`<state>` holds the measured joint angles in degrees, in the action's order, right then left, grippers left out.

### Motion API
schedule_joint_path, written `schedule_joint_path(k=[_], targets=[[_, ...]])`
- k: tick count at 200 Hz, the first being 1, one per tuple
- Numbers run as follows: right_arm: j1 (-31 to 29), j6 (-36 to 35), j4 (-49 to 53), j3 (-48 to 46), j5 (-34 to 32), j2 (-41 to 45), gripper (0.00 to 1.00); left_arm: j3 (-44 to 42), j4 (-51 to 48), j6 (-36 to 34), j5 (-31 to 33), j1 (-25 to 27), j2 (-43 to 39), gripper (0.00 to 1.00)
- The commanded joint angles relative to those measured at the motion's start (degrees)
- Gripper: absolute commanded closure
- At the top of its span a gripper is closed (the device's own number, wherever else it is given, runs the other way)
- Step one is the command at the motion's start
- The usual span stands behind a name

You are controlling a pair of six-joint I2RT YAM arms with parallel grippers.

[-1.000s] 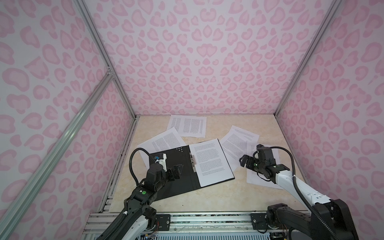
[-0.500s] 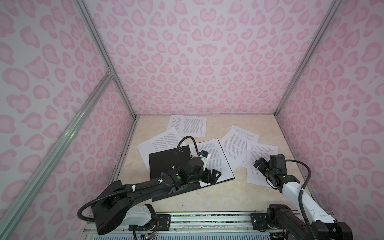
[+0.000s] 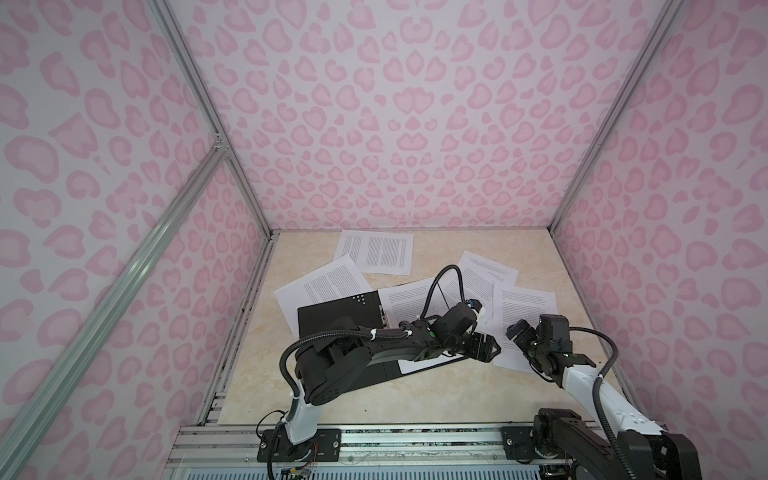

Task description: Put the files into the folder

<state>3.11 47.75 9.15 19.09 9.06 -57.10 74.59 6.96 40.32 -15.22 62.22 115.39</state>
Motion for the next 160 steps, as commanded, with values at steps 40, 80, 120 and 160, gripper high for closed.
schedule_joint_path(k=[40, 80, 120, 160], targets=[[0.56, 3.37, -8.17, -2.04, 9.78, -1.04, 0.02, 8.82, -3.77, -2.7, 0.42, -0.93, 8.12, 0.12], [2.07, 1.13, -1.4, -1.02, 2.68, 5.26, 0.03, 11.78, -4.4, -2.52, -0.4, -1.48, 11.43, 0.12], [2.07, 0.48, 1.52, -1.24, -4.1, 8.41, 0.03, 14.18, -3.75, -1.71, -3.36, -2.08, 14.4, 0.12], [2.07, 1.01, -0.89, -1.33, -2.04, 3.31, 0.04, 13.29, -0.86, 2.23, -6.68, -2.18, 15.04, 0.13]])
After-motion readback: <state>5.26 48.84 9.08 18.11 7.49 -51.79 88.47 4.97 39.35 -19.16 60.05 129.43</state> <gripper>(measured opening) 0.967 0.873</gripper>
